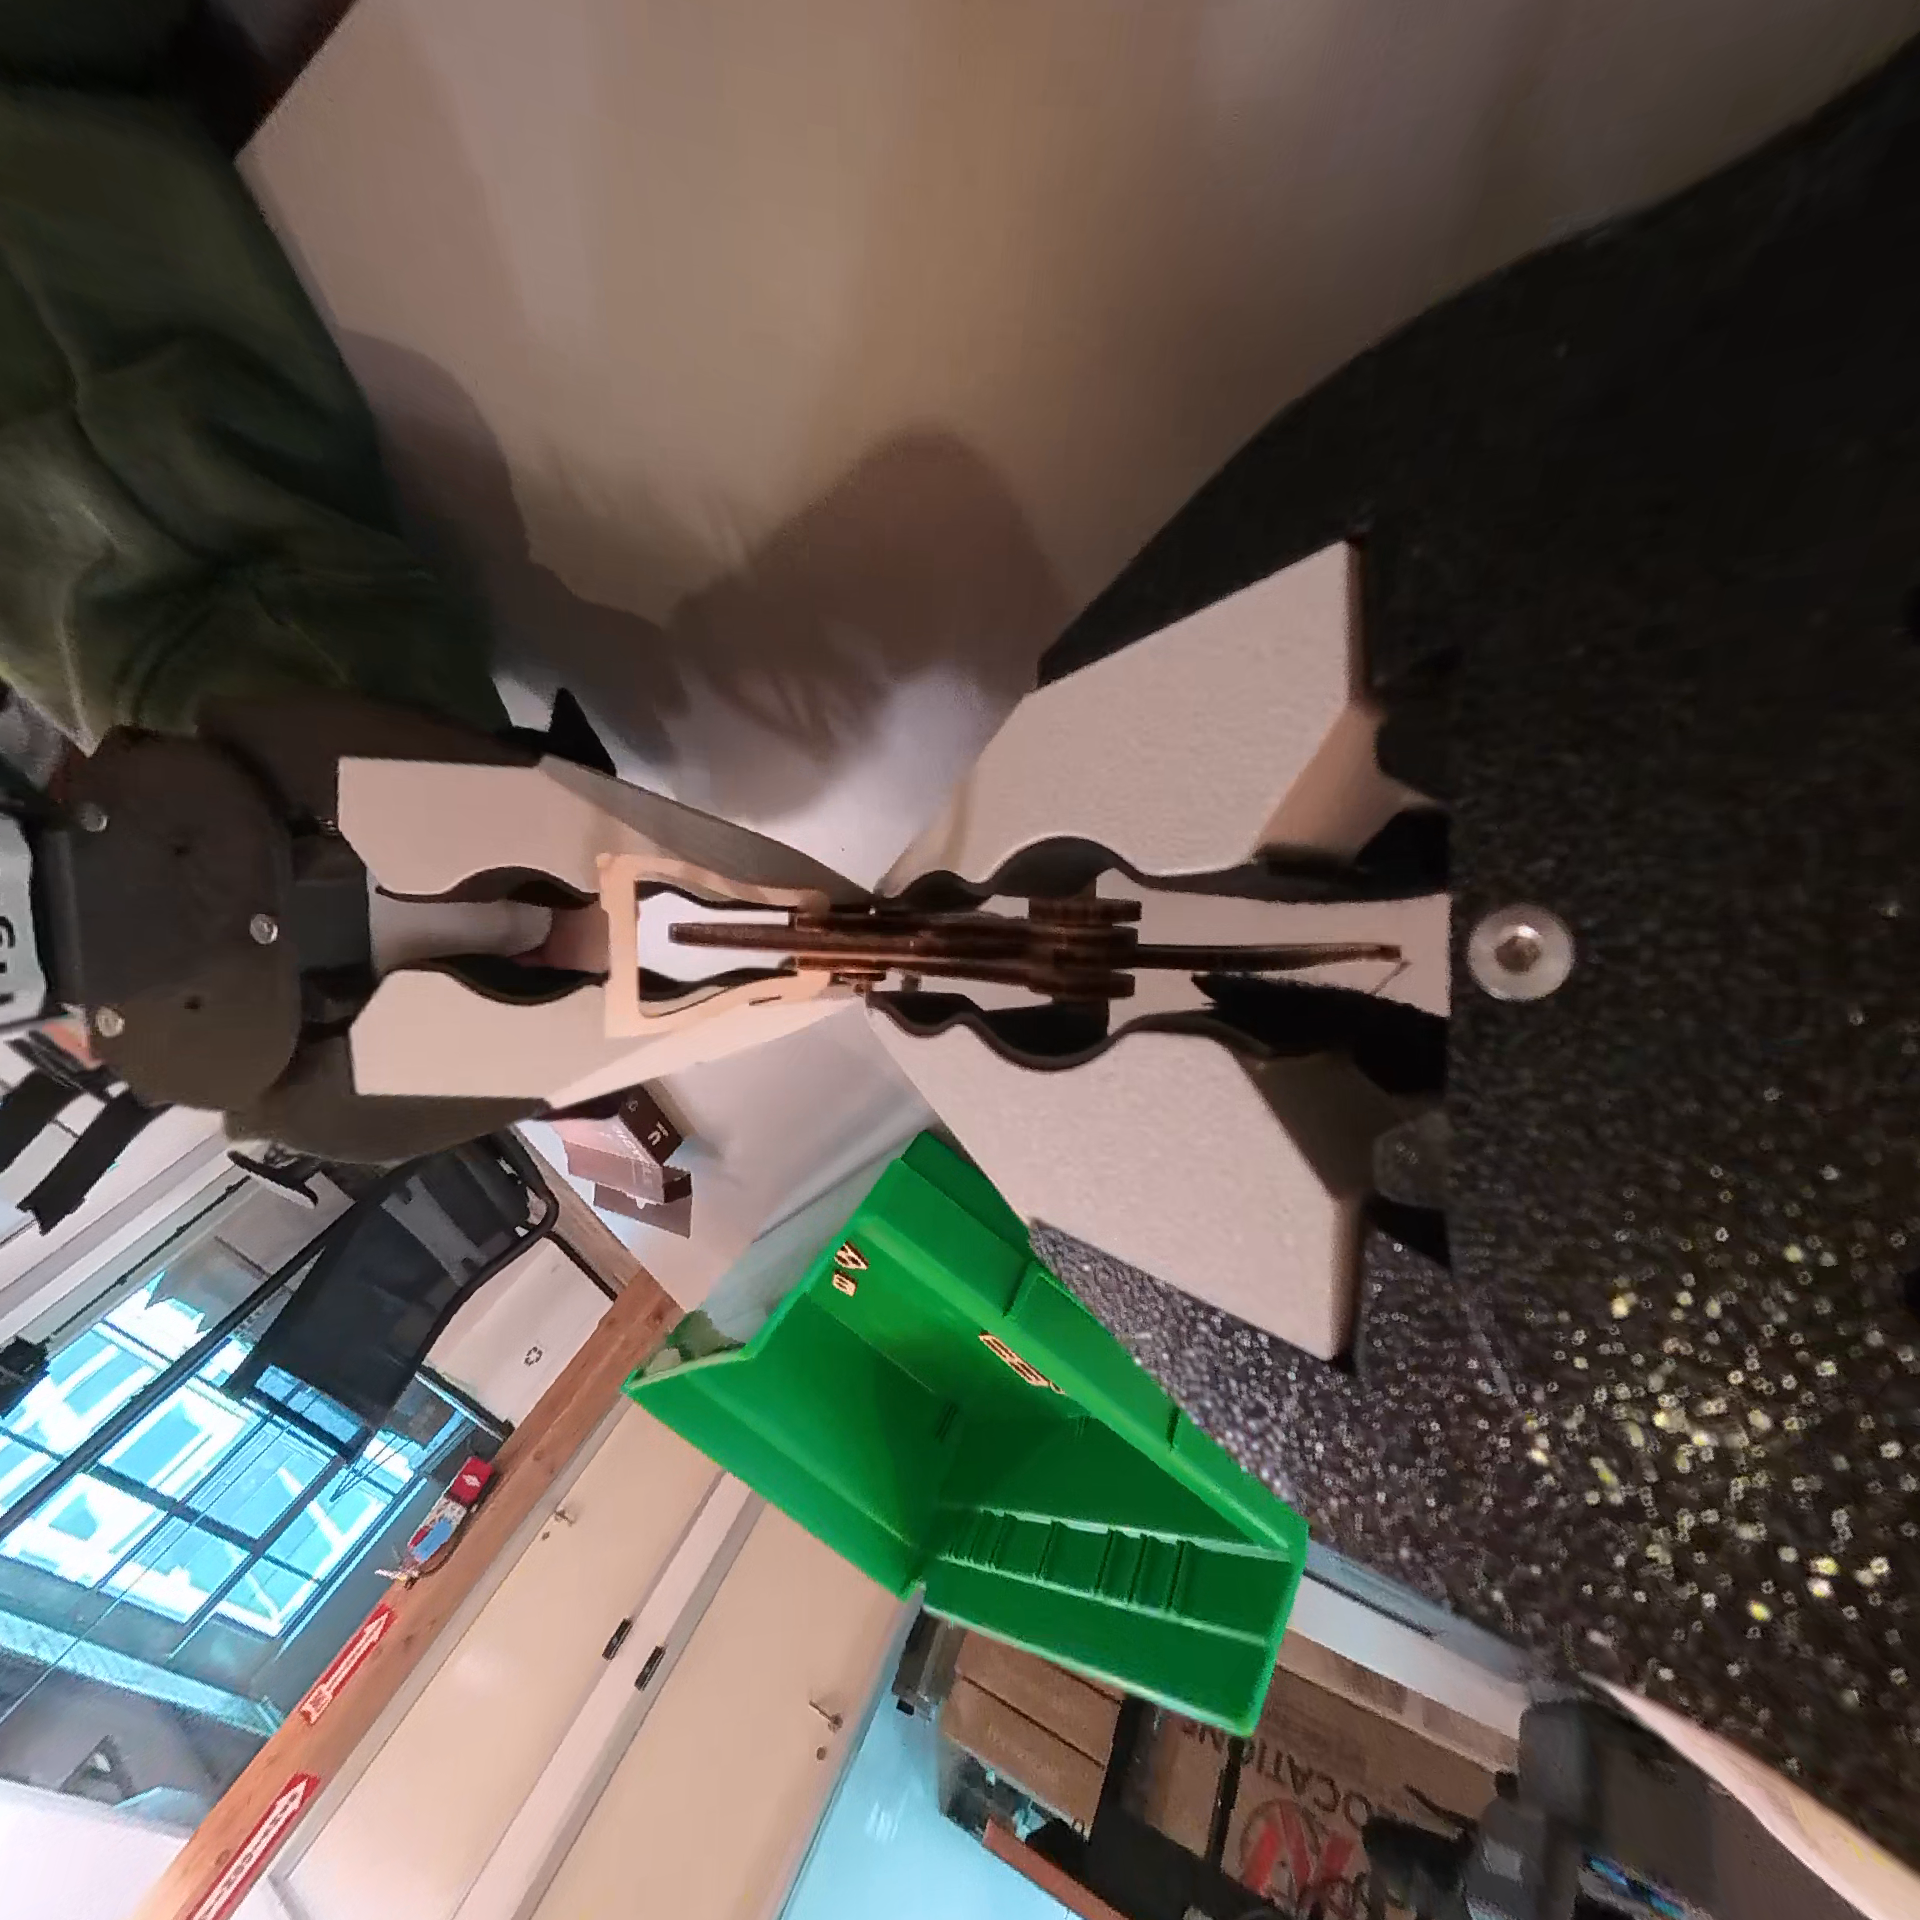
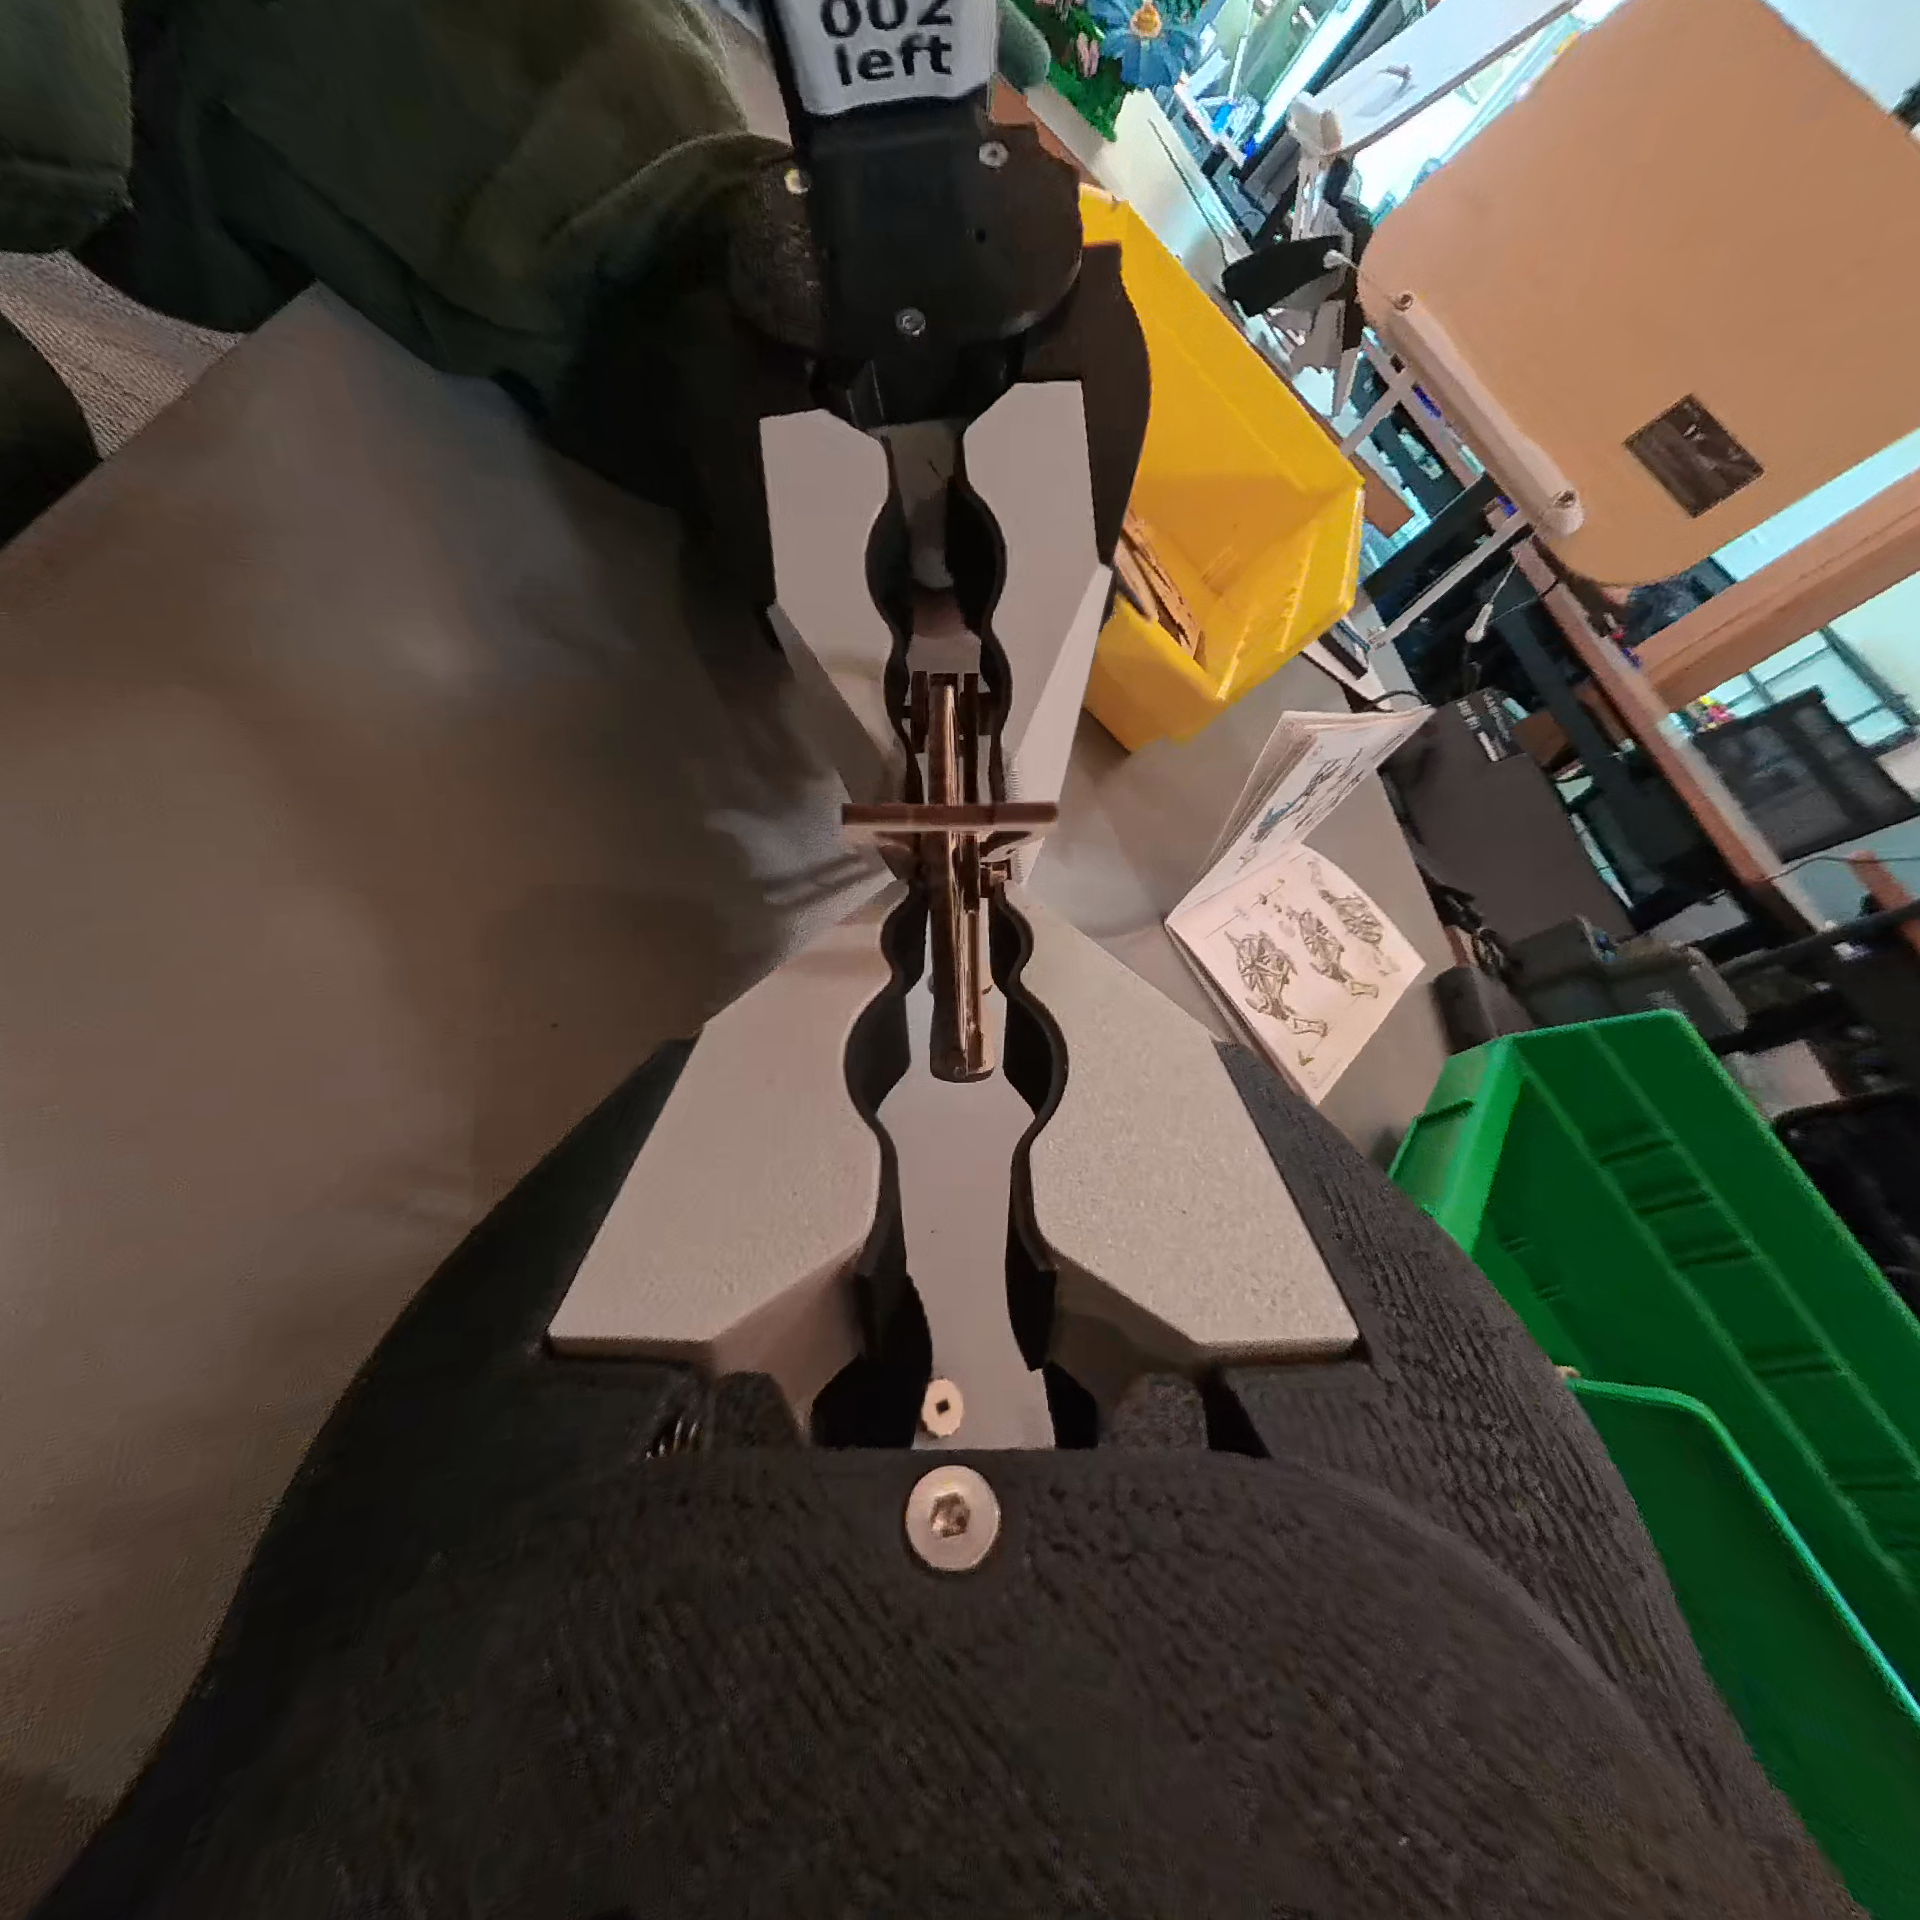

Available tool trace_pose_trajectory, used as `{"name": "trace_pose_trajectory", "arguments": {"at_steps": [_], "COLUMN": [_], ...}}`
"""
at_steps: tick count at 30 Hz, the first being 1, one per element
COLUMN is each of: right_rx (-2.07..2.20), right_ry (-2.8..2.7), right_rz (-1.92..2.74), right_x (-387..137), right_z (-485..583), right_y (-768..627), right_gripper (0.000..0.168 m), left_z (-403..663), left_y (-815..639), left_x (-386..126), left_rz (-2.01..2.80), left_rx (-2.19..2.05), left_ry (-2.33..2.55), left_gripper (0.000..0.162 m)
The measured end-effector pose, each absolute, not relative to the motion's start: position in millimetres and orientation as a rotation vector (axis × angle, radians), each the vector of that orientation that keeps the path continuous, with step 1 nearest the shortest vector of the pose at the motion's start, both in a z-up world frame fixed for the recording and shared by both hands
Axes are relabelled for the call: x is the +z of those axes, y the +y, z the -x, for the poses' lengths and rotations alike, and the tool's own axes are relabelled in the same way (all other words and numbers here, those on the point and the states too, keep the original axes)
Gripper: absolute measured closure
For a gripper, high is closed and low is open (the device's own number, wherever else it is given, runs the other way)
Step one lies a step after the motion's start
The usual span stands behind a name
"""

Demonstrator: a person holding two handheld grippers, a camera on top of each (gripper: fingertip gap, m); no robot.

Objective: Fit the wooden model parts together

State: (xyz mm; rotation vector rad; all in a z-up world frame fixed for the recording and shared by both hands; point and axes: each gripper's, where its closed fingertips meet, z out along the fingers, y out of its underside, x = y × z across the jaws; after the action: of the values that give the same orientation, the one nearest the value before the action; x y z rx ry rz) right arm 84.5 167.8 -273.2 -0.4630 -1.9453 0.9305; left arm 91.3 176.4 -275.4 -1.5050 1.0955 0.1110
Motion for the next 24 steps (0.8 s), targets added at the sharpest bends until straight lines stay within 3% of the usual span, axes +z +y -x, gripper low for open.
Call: {"name": "trace_pose_trajectory", "arguments": {"at_steps": [24], "right_rx": [0.955], "right_ry": [-1.891], "right_rz": [0.412], "right_x": [-263], "right_z": [-88], "right_y": [161], "right_gripper": [0.158], "left_z": [-94], "left_y": [167], "left_x": [-265], "left_rz": [1.427], "left_rx": [0.075], "left_ry": [1.102], "left_gripper": [0.153]}}
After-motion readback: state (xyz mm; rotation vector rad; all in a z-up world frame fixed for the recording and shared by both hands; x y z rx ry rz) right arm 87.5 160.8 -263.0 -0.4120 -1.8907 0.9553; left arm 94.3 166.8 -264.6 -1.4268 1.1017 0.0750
